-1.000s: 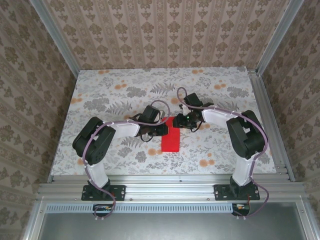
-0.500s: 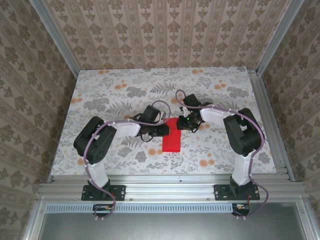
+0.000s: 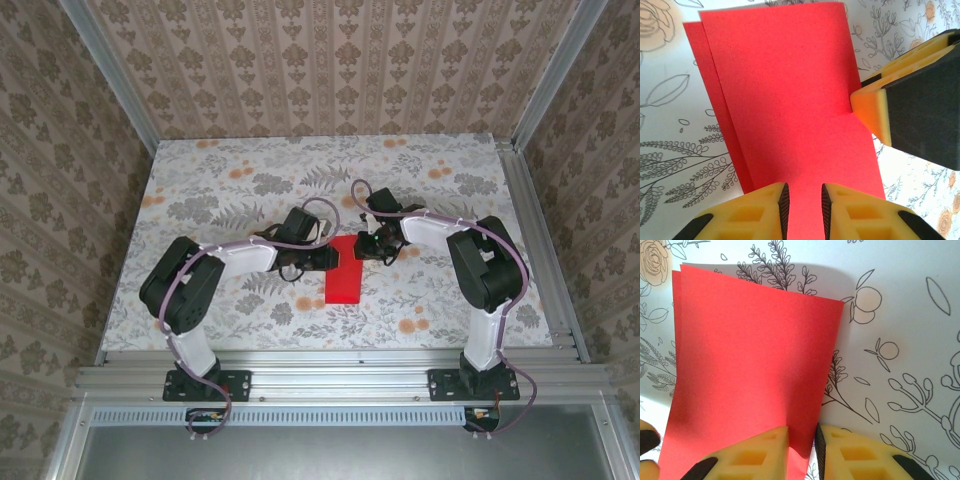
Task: Fold a paper plane with a square sheet of paper (pick it up from the middle)
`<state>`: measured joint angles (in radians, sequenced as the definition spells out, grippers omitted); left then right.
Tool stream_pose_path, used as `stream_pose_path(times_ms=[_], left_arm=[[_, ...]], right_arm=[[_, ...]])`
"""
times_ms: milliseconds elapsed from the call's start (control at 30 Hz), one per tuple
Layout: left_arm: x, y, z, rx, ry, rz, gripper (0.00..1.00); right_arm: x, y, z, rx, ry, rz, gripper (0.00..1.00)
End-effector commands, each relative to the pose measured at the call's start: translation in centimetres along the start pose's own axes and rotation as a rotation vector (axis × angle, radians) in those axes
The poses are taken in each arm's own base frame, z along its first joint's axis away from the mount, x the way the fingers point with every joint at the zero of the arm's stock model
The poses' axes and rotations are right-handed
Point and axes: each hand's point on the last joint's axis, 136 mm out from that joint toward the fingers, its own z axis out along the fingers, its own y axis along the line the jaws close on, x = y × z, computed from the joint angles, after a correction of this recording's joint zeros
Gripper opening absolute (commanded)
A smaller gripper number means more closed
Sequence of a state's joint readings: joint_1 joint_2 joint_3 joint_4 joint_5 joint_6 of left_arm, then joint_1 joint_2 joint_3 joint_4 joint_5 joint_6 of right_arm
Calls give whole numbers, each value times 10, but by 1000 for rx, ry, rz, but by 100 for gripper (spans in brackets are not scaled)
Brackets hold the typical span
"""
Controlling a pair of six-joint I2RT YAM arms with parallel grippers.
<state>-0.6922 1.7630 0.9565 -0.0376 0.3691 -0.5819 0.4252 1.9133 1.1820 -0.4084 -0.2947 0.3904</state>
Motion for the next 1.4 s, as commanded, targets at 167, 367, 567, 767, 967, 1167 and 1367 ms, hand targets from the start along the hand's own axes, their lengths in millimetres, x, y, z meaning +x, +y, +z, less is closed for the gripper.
stream_pose_path(times_ms=[167, 367, 567, 767, 967, 1167, 1367], left_arm=[[-14, -3, -11, -6, -38, 16, 27], [-16, 1, -14, -26, -56, 0, 27], [-19, 7, -21, -37, -81, -20, 27], [-18, 8, -24, -35, -82, -28, 27], [-17, 8, -21, -27, -76, -34, 27], [-15, 9, -18, -24, -66, -35, 27], [-14, 9, -15, -19, -59, -38, 27]], right_arm=[[12, -9, 5, 38, 30, -39, 27], [13, -8, 6, 62, 33, -59, 29], [14, -6, 10, 73, 44, -53, 30], [12, -7, 11, 93, 40, -29, 30], [12, -6, 14, 102, 40, -8, 31], [13, -7, 16, 107, 41, 2, 32], [15, -9, 17, 118, 43, 26, 32]])
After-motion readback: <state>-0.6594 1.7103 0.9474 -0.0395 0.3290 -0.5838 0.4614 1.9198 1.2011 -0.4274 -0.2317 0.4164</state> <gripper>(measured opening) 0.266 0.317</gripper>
